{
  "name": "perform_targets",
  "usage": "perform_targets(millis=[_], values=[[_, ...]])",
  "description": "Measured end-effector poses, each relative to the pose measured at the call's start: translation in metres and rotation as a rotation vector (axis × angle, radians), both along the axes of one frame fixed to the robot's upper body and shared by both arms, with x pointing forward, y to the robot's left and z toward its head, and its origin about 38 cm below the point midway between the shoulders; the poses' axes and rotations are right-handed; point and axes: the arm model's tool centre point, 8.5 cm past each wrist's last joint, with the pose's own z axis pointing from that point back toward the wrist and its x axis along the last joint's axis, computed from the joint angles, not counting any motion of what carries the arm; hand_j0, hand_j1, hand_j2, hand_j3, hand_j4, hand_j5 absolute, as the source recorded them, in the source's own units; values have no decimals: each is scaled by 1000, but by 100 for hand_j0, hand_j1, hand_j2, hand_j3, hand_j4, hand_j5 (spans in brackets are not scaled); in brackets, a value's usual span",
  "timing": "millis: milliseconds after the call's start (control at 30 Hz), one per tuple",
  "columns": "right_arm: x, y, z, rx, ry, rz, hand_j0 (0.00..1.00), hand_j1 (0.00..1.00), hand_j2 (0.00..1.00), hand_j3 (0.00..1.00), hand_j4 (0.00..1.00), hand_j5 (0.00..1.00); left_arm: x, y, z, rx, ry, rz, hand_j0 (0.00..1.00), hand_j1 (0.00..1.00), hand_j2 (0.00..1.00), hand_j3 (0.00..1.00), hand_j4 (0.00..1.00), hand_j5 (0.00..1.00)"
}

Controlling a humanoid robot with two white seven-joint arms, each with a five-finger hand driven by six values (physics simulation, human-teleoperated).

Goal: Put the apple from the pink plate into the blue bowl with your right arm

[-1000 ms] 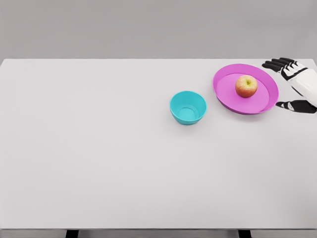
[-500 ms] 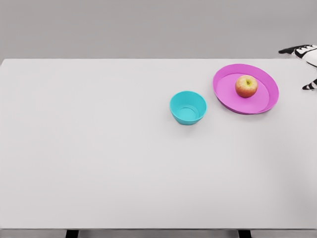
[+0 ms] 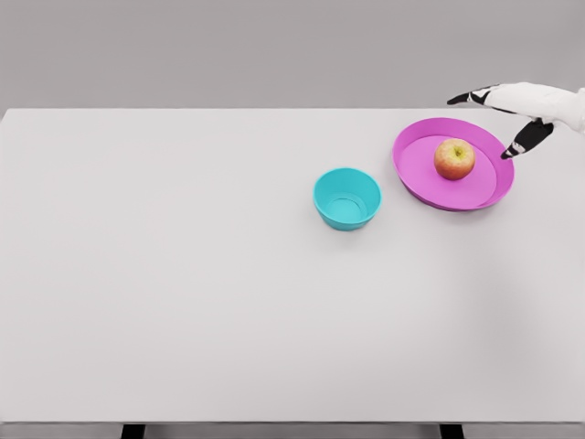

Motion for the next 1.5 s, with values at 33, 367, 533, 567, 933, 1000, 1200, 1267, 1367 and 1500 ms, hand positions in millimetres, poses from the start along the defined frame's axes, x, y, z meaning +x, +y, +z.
perform_targets(millis=[33, 367, 533, 567, 933, 1000, 1200, 1267, 1367, 1500], values=[[2, 4, 0, -4, 2, 4, 100, 100, 100, 100, 100, 100, 0, 0, 0, 0, 0, 0, 100, 100, 100, 100, 100, 100], [17, 13, -31, -40, 103, -32, 100, 100, 100, 100, 100, 100, 0, 0, 0, 0, 0, 0, 100, 100, 100, 100, 100, 100], [19, 20, -46, -63, 145, -32, 100, 100, 100, 100, 100, 100, 0, 0, 0, 0, 0, 0, 100, 100, 100, 100, 100, 100], [19, 21, -48, -66, 150, -31, 100, 100, 100, 100, 100, 100, 0, 0, 0, 0, 0, 0, 100, 100, 100, 100, 100, 100], [20, 21, -54, -77, 172, -38, 100, 100, 100, 100, 100, 100, 0, 0, 0, 0, 0, 0, 100, 100, 100, 100, 100, 100], [20, 21, -56, -77, 178, -43, 100, 100, 100, 100, 100, 100, 0, 0, 0, 0, 0, 0, 100, 100, 100, 100, 100, 100], [21, 22, -61, -78, 194, -51, 100, 100, 100, 100, 100, 100, 0, 0, 0, 0, 0, 0, 100, 100, 100, 100, 100, 100], [21, 23, -63, -83, 200, -49, 100, 100, 100, 100, 100, 100, 0, 0, 0, 0, 0, 0, 100, 100, 100, 100, 100, 100], [21, 24, -64, -87, 204, -47, 100, 100, 100, 100, 100, 100, 0, 0, 0, 0, 0, 0, 100, 100, 100, 100, 100, 100], [20, 24, -66, -88, 208, -48, 99, 99, 99, 99, 99, 99, 0, 0, 0, 0, 0, 0, 100, 100, 100, 100, 100, 100]])
